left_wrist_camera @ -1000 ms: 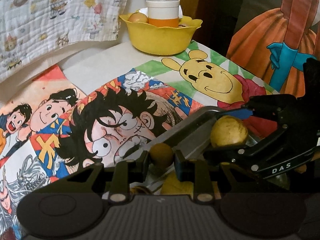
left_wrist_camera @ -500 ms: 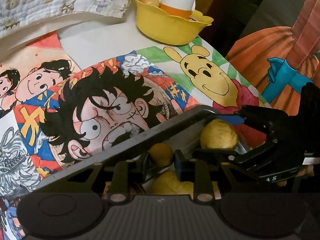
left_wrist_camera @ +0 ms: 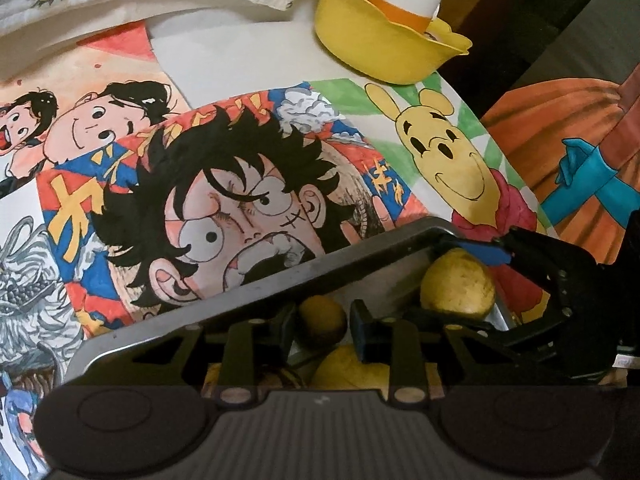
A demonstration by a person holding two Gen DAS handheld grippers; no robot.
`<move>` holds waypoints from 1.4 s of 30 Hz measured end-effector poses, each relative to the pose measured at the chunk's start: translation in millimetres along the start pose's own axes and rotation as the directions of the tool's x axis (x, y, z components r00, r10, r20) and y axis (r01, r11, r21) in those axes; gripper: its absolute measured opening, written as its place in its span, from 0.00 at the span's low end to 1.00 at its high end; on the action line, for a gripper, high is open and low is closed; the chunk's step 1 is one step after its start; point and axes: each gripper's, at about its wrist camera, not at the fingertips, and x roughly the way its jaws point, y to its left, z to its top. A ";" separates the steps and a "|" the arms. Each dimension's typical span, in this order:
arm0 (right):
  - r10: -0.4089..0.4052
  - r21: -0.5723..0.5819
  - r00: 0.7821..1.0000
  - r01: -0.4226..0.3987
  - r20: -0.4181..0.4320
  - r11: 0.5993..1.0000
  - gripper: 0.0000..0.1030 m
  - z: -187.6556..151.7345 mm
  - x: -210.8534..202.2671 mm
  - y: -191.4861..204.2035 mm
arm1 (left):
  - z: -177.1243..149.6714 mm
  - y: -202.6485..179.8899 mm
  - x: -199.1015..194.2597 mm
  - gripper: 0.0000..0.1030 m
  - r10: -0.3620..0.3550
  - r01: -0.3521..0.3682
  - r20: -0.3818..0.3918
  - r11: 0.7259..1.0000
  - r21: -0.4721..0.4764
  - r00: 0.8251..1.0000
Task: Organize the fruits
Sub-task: 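Lower the brown fruit and nut into the tray and open both tools, then lift both open tools back away from the tray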
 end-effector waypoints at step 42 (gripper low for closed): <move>-0.015 0.046 0.981 0.006 0.194 0.999 0.92 -24.7 -65.8 19.9 | -76.9 -49.1 -88.4 0.96 0.259 -0.273 0.355 0.962 -0.010 0.898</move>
